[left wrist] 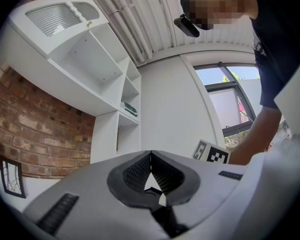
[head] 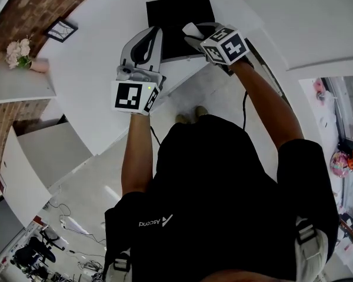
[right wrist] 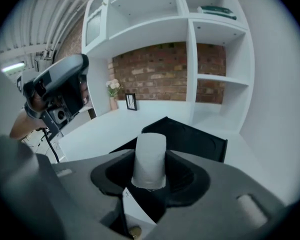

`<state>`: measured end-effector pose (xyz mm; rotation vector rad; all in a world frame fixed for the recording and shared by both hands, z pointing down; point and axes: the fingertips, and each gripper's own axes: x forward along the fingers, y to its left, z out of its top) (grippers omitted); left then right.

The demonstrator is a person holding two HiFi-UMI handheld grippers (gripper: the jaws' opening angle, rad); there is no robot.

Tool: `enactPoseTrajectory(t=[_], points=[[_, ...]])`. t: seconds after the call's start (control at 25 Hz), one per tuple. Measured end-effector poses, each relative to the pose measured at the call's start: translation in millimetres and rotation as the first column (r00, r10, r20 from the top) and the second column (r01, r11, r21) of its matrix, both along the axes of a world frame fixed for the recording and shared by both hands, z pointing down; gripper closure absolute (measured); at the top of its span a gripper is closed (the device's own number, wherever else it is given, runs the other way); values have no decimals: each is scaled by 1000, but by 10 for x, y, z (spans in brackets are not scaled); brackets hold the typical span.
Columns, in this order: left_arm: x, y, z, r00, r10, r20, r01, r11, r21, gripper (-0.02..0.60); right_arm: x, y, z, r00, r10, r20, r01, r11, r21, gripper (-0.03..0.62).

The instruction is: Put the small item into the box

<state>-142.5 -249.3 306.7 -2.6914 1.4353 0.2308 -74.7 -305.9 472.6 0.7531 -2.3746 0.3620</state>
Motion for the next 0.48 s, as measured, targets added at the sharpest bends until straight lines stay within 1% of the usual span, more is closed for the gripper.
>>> enactPoseTrajectory(t=[0.24, 0.36, 0.48], points=[[-10, -138, 76, 1000, -11, -3, 10, 1000, -14, 583, 9, -140, 378, 992, -18, -128, 4, 993, -114, 410], [-65, -194, 107, 1000, -21, -4, 21, 1000, -18, 583, 54, -196, 575, 980, -9, -200, -23, 987, -161, 410], [-126, -239, 125, 999, -35, -8, 35, 999, -22, 583, 51, -226, 728, 966, -26, -256, -26, 980, -197, 410]])
